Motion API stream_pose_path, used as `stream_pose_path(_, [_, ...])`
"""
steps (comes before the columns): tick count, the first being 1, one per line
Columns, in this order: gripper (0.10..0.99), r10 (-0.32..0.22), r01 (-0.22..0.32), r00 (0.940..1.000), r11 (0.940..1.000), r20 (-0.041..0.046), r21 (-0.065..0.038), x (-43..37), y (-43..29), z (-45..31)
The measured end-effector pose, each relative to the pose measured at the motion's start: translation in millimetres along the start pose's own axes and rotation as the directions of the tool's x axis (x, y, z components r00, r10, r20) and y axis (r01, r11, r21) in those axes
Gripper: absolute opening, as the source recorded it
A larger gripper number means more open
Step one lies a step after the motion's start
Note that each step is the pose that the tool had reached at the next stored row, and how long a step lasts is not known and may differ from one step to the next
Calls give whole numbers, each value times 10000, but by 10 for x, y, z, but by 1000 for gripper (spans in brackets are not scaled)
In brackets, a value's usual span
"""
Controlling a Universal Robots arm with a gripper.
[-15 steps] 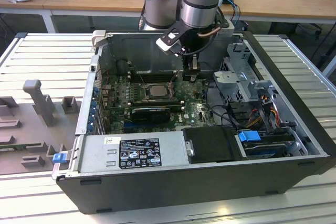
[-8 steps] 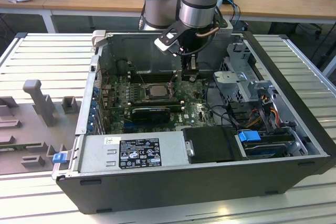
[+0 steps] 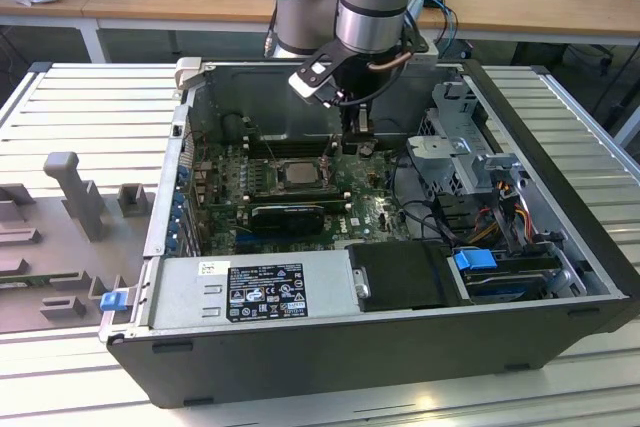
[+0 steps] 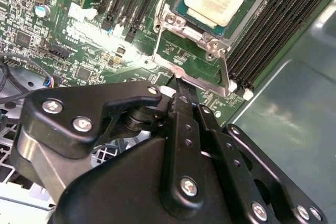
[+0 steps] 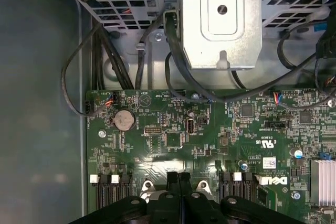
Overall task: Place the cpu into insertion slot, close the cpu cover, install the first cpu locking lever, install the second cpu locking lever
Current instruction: 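Close the cpu cover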
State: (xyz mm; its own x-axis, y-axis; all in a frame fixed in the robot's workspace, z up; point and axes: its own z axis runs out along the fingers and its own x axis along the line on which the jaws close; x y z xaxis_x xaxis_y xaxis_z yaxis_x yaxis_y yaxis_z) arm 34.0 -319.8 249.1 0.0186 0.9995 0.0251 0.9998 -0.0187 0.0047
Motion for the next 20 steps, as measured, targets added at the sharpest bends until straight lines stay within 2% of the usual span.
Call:
stream_pose_path(13, [106,-4,4,10000,10000,9,0,-3,-137,20])
stream_pose_path(20, [106,-6,6,10000,10000,68,-4,-5,-215,38])
